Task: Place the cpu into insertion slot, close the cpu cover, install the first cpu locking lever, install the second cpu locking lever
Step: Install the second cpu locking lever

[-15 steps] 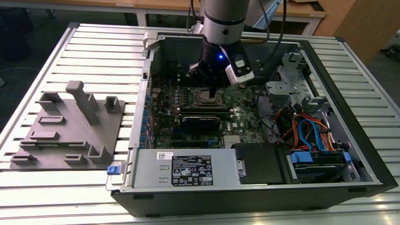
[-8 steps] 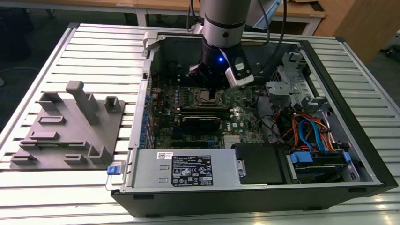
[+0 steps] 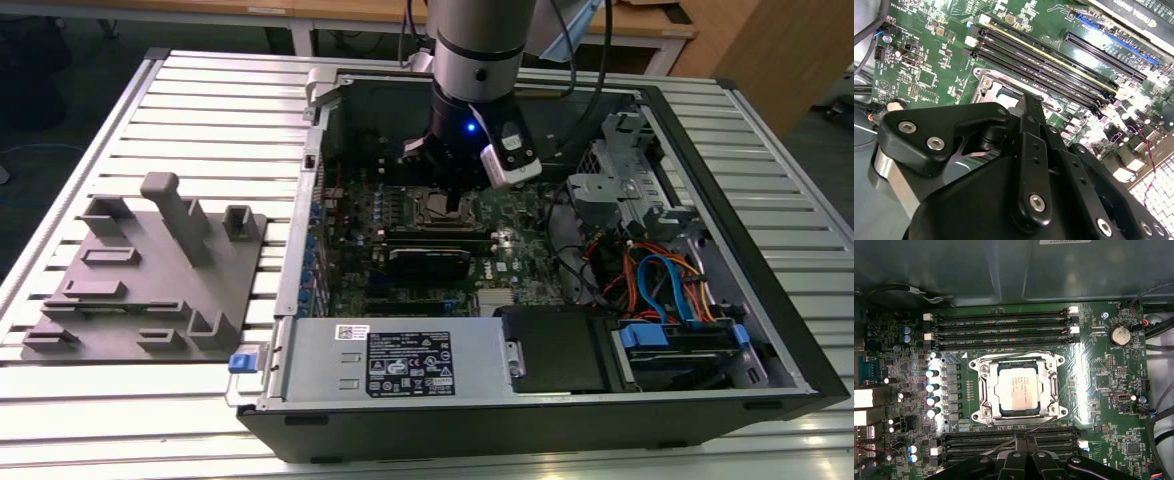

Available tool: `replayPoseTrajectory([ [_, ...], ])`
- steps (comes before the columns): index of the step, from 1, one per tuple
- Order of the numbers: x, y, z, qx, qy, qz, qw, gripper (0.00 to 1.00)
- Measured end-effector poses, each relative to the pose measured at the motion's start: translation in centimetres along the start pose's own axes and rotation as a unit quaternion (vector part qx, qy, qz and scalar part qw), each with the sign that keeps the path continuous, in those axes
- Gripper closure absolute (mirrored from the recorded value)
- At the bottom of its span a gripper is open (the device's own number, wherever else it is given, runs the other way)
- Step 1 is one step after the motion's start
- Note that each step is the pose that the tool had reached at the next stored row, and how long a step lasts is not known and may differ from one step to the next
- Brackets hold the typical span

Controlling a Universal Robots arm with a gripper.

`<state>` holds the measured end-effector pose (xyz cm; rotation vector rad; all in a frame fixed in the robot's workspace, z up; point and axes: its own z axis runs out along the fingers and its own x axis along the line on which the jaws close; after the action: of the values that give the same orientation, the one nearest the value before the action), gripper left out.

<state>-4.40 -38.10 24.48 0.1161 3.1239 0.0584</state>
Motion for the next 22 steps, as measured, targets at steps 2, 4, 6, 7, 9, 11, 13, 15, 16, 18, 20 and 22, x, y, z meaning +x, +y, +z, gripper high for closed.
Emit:
replayPoseTrajectory([
  [2,0.00,0.00,0.00,0.0000,0.0000,0.000,1.0000,0.90],
  [4,0.00,0.00,0.00,0.0000,0.0001,0.000,1.0000,0.90],
  [6,-0.04,0.01,0.02,0.0002,0.0047,0.000,1.0000,0.90],
  [7,-0.04,0.00,0.01,0.0002,0.0077,0.000,1.0000,0.90],
  [9,-0.04,-0.02,0.00,-0.0009,0.0138,0.001,0.9999,0.90],
  [11,-0.05,-0.12,0.01,-0.0066,0.0190,0.001,0.9998,0.90],
  [13,-0.07,-0.31,0.02,-0.0151,0.0215,0.001,0.9997,0.90],
  [15,-0.04,-0.55,0.02,-0.0276,0.0226,0.001,0.9994,0.90],
  [16,-0.05,-0.68,0.02,-0.0303,0.0227,0.001,0.9993,0.90],
  [18,-0.04,-0.73,0.04,-0.0305,0.0227,0.001,0.9993,0.90],
  [20,-0.05,-0.79,0.04,-0.0304,0.0228,0.001,0.9993,0.90],
  [22,-0.05,-0.82,0.08,-0.0304,0.0228,0.001,0.9993,0.90],
])
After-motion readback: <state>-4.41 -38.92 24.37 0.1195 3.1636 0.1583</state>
